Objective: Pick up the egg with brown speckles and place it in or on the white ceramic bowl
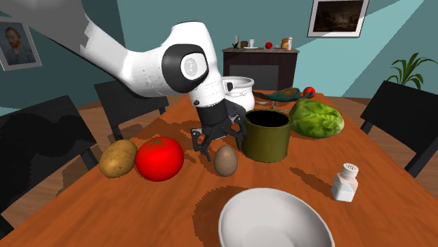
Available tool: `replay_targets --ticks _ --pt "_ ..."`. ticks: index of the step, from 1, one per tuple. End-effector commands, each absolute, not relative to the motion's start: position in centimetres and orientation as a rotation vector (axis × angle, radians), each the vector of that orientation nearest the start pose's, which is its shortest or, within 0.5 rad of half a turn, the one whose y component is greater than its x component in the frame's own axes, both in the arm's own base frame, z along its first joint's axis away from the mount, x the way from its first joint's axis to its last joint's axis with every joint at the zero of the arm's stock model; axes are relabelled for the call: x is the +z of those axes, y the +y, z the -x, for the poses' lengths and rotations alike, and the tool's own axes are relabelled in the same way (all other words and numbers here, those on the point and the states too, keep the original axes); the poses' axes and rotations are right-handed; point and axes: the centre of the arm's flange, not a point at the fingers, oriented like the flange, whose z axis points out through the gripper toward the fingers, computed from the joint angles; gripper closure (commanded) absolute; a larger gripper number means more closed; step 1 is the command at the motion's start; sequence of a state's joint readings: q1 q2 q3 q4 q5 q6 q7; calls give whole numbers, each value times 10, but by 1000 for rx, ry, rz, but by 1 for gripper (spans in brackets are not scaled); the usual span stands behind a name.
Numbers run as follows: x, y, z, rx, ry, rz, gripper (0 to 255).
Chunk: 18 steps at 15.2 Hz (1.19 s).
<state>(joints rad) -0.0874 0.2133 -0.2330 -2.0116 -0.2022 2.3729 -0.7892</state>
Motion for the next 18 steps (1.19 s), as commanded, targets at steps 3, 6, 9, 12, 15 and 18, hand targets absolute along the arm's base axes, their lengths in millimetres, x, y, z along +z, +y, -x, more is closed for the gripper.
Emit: replay_targets --ticks 3,6,9,12,15,18 --pt "366 -188 -575 -39 -1023 3232 0" --pt "366 -188 -575 -39 -1023 3232 255" --pt "366 -189 -575 -39 -1023 3232 255" --pt "366 -189 -576 -39 -1023 3232 255" --pt "366 -188 -575 -39 -1023 3232 255" --pt "382 -188 -575 -39 -1023 3232 255"
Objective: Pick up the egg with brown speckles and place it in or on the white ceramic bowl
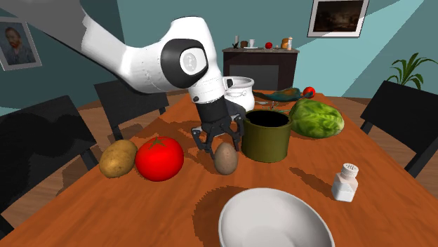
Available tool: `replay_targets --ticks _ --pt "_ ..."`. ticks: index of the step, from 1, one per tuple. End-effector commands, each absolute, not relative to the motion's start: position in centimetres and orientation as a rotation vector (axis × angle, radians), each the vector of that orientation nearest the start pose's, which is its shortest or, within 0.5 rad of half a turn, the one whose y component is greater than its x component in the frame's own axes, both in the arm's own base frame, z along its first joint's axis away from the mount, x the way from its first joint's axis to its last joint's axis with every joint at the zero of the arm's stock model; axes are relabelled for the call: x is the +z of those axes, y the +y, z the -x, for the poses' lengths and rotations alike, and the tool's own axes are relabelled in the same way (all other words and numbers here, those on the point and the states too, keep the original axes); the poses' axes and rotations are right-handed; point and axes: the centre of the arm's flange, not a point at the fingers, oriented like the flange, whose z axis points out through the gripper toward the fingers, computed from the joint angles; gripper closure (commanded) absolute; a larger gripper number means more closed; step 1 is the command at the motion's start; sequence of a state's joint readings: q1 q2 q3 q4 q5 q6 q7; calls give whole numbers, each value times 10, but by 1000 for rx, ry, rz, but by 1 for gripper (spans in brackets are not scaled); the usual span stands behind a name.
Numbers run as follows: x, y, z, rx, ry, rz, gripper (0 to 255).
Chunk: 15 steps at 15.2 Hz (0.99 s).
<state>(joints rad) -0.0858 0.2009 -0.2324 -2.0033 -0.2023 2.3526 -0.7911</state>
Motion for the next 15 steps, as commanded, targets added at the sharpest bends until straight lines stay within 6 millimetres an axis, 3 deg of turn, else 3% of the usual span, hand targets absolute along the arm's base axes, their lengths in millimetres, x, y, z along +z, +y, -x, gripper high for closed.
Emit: replay_targets --ticks 1,15 --pt "387 -188 -575 -39 -1023 3232 255" --pt "461 -188 -575 -39 -1023 3232 255"
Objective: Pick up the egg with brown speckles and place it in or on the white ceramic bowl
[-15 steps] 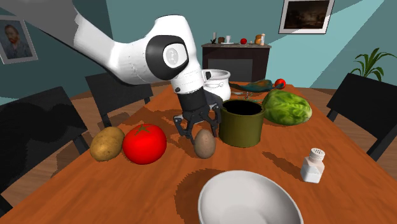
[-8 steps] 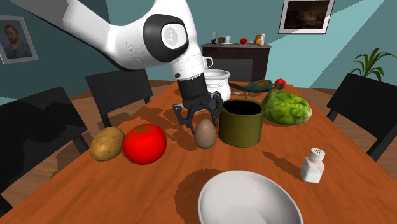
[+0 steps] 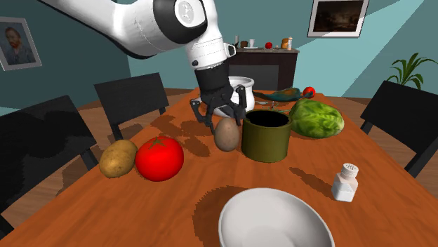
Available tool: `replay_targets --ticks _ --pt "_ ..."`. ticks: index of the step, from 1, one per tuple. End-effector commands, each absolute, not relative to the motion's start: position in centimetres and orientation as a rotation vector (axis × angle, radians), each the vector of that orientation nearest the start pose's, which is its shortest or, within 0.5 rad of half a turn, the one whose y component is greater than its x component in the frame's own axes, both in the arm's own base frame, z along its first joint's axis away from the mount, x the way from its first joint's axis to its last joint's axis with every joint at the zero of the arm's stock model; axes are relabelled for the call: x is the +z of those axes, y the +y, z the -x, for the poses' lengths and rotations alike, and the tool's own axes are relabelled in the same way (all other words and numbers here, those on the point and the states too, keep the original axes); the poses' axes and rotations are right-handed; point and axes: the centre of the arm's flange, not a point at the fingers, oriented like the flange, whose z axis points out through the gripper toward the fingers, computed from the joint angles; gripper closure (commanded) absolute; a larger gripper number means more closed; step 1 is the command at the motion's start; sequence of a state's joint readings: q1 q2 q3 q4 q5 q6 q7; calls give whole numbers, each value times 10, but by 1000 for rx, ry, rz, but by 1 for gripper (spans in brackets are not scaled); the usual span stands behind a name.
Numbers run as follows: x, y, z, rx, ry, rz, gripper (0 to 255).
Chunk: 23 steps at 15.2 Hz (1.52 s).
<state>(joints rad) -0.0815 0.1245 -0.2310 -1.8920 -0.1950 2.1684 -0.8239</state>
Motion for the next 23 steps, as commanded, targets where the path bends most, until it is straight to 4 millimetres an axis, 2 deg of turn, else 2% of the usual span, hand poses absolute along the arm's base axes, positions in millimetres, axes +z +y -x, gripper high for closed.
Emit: replay_targets --ticks 1,9,23 --pt "466 -188 -575 -39 -1023 3232 255" --pt "507 -188 -575 -39 -1023 3232 255" --pt "525 -307 -435 -39 -1023 3232 255"
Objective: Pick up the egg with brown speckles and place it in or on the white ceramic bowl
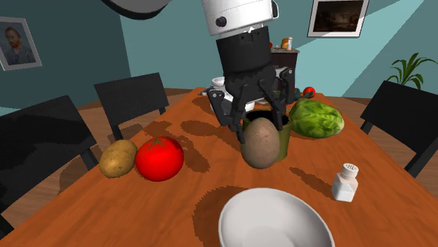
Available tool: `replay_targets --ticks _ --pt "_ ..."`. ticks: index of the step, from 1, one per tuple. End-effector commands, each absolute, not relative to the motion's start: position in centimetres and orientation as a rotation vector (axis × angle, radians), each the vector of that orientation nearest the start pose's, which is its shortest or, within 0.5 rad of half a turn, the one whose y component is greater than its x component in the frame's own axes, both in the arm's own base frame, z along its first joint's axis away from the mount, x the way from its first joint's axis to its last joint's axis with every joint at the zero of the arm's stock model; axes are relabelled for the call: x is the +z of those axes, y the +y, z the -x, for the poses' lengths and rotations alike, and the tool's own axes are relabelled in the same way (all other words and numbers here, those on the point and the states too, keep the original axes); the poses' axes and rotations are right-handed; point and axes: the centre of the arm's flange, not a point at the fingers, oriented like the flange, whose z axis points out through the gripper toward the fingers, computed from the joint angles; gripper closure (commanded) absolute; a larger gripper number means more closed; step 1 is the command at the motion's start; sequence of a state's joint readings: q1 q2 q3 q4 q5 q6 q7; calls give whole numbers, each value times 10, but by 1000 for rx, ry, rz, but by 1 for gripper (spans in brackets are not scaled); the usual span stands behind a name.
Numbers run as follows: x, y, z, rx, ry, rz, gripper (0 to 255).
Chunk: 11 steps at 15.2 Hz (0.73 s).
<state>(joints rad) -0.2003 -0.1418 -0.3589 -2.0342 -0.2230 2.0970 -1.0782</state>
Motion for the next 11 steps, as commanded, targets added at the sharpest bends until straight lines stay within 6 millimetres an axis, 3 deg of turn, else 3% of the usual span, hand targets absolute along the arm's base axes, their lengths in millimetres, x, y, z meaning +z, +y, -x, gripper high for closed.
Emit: replay_targets --ticks 1,5,11 --pt "526 -316 -425 -39 -1023 3232 255" --pt "531 -348 -386 -39 -1023 3232 255" --pt "499 -348 -386 -39 -1023 3232 255"
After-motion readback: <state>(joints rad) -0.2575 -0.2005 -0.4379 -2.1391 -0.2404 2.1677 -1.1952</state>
